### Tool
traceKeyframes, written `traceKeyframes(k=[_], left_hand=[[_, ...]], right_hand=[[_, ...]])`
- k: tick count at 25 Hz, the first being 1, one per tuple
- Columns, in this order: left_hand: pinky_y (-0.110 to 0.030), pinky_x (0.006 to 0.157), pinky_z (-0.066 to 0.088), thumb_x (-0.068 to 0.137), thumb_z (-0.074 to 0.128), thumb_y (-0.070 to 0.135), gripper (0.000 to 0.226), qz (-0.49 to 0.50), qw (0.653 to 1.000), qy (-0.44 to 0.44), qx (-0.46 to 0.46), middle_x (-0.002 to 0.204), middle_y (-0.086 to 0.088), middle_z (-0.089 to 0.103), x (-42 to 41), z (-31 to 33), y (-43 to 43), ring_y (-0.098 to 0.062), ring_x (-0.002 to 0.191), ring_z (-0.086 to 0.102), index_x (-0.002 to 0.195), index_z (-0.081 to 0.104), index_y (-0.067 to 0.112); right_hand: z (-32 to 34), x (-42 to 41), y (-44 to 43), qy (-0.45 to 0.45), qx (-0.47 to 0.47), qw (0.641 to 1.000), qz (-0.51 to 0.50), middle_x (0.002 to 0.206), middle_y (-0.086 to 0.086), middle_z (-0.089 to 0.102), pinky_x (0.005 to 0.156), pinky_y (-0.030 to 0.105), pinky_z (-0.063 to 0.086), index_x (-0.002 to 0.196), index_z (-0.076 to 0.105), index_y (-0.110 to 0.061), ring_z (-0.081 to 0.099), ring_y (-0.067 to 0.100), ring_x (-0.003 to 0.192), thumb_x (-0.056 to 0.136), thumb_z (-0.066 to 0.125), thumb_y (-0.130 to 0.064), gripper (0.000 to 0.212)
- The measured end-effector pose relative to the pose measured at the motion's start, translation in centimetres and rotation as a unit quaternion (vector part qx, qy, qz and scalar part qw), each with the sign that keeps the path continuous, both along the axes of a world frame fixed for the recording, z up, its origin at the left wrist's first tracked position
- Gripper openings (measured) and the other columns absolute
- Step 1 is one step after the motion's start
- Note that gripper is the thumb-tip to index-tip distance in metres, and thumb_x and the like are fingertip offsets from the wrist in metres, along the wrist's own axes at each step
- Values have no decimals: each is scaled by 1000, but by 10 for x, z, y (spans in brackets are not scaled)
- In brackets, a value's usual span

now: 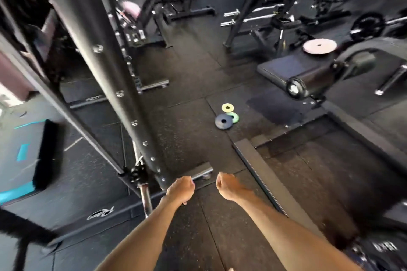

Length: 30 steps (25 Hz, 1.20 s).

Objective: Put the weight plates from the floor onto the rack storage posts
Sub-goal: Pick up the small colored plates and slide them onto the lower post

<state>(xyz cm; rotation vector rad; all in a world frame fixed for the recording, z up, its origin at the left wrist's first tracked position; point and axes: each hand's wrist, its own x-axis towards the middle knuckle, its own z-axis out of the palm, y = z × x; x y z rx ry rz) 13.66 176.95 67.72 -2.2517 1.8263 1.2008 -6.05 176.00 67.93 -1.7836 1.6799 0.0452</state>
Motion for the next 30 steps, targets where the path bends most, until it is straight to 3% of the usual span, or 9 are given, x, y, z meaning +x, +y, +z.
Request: traceKeyframes(k=[4,8,12,15,22,27,30], left_hand=[[-42,79,59,97,38,28,33,-43,999,6,6,98,-18,74,-56,-8,-54,-33,88,73,103,64,9],[-34,68,57,99,42,25,24,-69,997,17,26,94,-16,74,-87,-16,-126,-32,76,74,95,63,13],[-30,66,54,97,42,21,22,-79,996,18,45,93,-13,74,-102,-35,-221,-29,80,73,92,62,15],[-37,75,58,97,39,23,27,-83,994,13,72,97,-13,74,-106,-40,-292,-29,84,73,100,64,13],[-44,84,56,96,36,17,31,-85,993,15,80,108,-23,69,-112,-51,-431,-39,96,69,111,61,4],[-37,74,57,97,30,15,34,-84,991,3,103,102,-20,71,-116,-75,-532,-33,83,73,110,60,5],[-38,76,57,98,29,16,35,-70,990,-17,125,103,-19,71,-125,-95,-600,-32,86,73,112,60,6]], right_hand=[[-7,-44,-40,16,16,1000,-7,82,13,56,66,37,41,76,48,-18,57,29,83,96,36,-12,24],[-25,-72,-106,8,36,999,-19,103,17,67,75,38,45,97,60,-9,62,35,106,98,37,-16,24],[-39,-95,-193,26,52,998,-16,108,17,68,81,40,51,104,59,-8,63,34,106,99,38,-19,24],[-41,-102,-258,43,68,997,-13,110,15,66,81,39,50,108,58,-8,62,34,106,101,39,-19,24],[-55,-107,-402,12,96,995,-12,92,8,61,78,44,51,97,52,-13,62,31,90,100,38,-19,16],[-89,-116,-511,6,102,995,-9,93,4,62,71,38,47,95,54,-17,61,27,93,99,43,-19,12],[-120,-128,-582,1,124,992,-11,98,9,66,68,34,41,93,56,-15,63,30,96,97,43,-17,14]])
